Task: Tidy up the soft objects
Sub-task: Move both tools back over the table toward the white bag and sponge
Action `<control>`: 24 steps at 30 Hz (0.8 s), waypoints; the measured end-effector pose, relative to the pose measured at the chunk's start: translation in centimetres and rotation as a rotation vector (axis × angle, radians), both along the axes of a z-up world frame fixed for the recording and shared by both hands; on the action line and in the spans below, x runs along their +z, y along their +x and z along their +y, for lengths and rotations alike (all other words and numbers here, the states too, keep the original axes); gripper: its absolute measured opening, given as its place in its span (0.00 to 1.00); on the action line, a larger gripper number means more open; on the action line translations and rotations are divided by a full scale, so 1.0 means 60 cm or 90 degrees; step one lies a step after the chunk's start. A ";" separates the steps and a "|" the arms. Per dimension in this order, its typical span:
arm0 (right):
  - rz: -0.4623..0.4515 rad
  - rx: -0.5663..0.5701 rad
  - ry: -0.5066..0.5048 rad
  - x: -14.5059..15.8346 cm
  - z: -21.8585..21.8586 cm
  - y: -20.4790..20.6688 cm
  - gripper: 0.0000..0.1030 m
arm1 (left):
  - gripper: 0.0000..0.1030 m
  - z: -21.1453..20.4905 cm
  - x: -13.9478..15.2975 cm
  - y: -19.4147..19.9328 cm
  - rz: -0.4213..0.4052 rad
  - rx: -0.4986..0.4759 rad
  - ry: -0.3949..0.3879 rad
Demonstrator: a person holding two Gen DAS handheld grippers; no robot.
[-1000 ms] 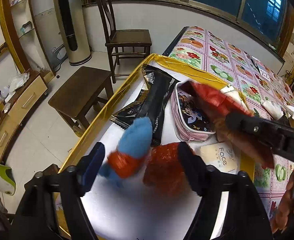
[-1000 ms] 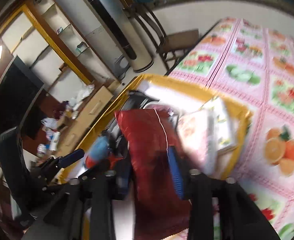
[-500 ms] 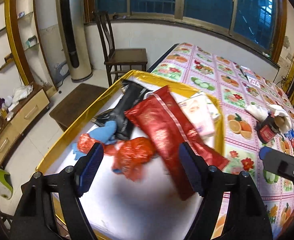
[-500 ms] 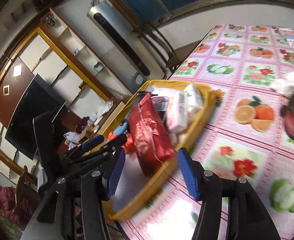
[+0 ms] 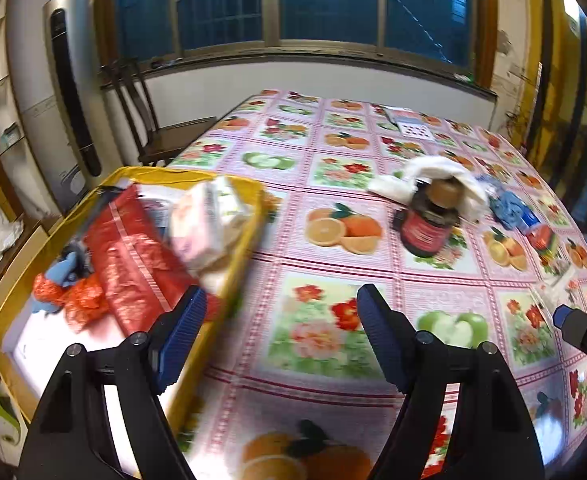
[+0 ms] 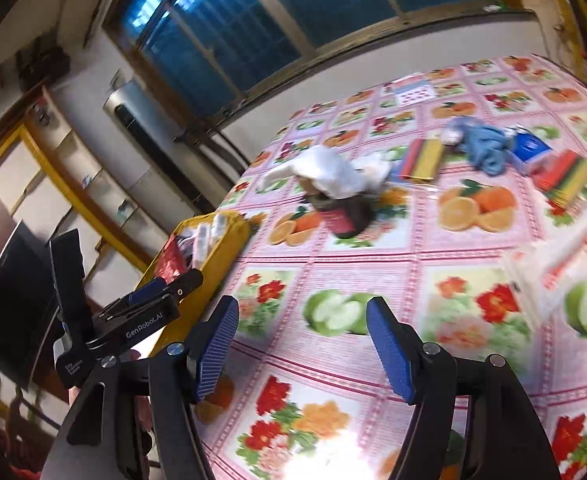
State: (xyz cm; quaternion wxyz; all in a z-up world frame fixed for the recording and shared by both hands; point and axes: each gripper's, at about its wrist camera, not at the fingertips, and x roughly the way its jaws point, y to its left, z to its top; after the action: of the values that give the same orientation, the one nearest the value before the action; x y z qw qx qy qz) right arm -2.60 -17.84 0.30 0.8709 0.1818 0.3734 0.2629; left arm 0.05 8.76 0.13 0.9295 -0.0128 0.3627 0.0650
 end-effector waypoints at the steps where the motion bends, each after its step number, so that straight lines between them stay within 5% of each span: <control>1: 0.001 -0.009 0.002 -0.002 -0.013 -0.002 0.67 | 0.75 -0.014 0.000 0.003 0.003 -0.012 0.005; 17: 0.005 -0.072 0.002 -0.018 -0.116 0.005 0.70 | 0.75 -0.112 -0.010 0.019 0.020 -0.059 0.044; 24: 0.020 -0.130 -0.043 -0.027 -0.173 0.014 0.82 | 0.75 -0.128 -0.023 0.034 0.048 -0.079 0.034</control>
State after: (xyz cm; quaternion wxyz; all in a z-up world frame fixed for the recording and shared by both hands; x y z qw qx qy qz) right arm -1.78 -28.21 -1.32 0.8929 0.1932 0.3752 0.1572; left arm 2.09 1.06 -1.24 0.9175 0.0371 0.3957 0.0173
